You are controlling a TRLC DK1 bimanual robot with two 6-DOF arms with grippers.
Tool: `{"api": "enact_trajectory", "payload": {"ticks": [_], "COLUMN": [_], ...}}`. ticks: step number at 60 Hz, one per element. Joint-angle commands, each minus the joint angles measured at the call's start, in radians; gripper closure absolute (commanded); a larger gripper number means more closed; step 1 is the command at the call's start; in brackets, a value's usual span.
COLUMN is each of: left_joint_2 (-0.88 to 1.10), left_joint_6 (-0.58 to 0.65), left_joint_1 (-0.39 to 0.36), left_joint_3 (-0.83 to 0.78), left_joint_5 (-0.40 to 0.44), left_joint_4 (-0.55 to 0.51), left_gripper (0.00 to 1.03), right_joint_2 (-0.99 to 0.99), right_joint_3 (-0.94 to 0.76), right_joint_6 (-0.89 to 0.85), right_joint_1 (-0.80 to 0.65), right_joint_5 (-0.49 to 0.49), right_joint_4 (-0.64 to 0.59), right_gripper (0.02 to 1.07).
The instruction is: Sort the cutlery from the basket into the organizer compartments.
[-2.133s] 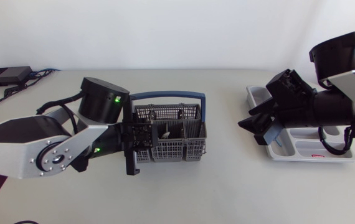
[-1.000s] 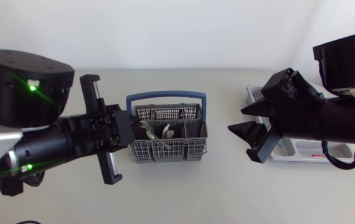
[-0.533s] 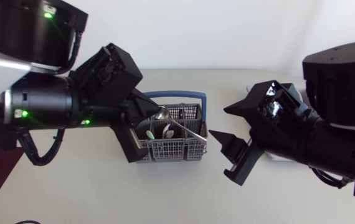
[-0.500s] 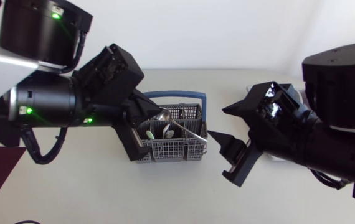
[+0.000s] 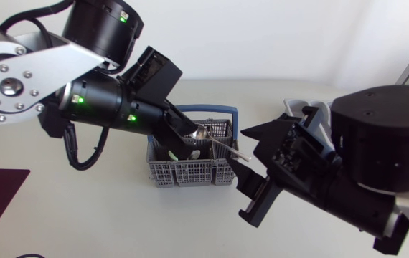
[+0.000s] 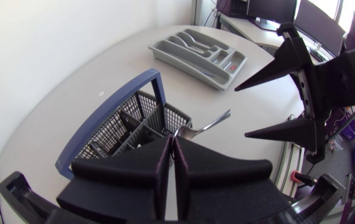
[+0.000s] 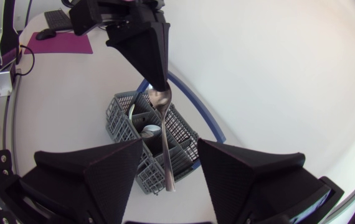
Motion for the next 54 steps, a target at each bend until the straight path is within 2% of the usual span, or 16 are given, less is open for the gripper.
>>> {"api": "enact_trajectory", "payload": {"ticks": [1, 23, 26, 33, 38, 44, 54], "left_joint_2": [0.041, 0.108, 0.111, 0.116, 0.123, 0.125, 0.126], "left_joint_6": [-0.041, -0.064, -0.064, -0.064, -0.064, -0.064, -0.065], "left_joint_1": [-0.014, -0.026, -0.026, -0.026, -0.025, -0.026, -0.031], "left_joint_3": [0.047, 0.096, 0.099, 0.102, 0.105, 0.105, 0.105], "left_joint_5": [0.017, 0.018, 0.018, 0.018, 0.018, 0.018, 0.018], "left_joint_4": [-0.009, -0.029, -0.030, -0.032, -0.035, -0.036, -0.036], "left_gripper": [1.00, 1.00, 1.00, 1.00, 1.00, 1.00, 1.00], "right_joint_2": [0.043, 0.177, 0.194, 0.211, 0.217, 0.224, 0.252], "right_joint_3": [-0.039, -0.068, -0.068, -0.070, -0.068, -0.067, -0.067], "right_joint_6": [-0.044, -0.151, -0.157, -0.168, -0.174, -0.180, -0.183], "right_joint_1": [0.014, 0.026, 0.023, 0.020, 0.017, 0.011, 0.003], "right_joint_5": [0.026, 0.092, 0.095, 0.096, 0.096, 0.099, 0.108], "right_joint_4": [0.046, 0.237, 0.247, 0.261, 0.266, 0.273, 0.280], "right_gripper": [0.46, 0.68, 0.71, 0.72, 0.80, 0.80, 0.88]}}
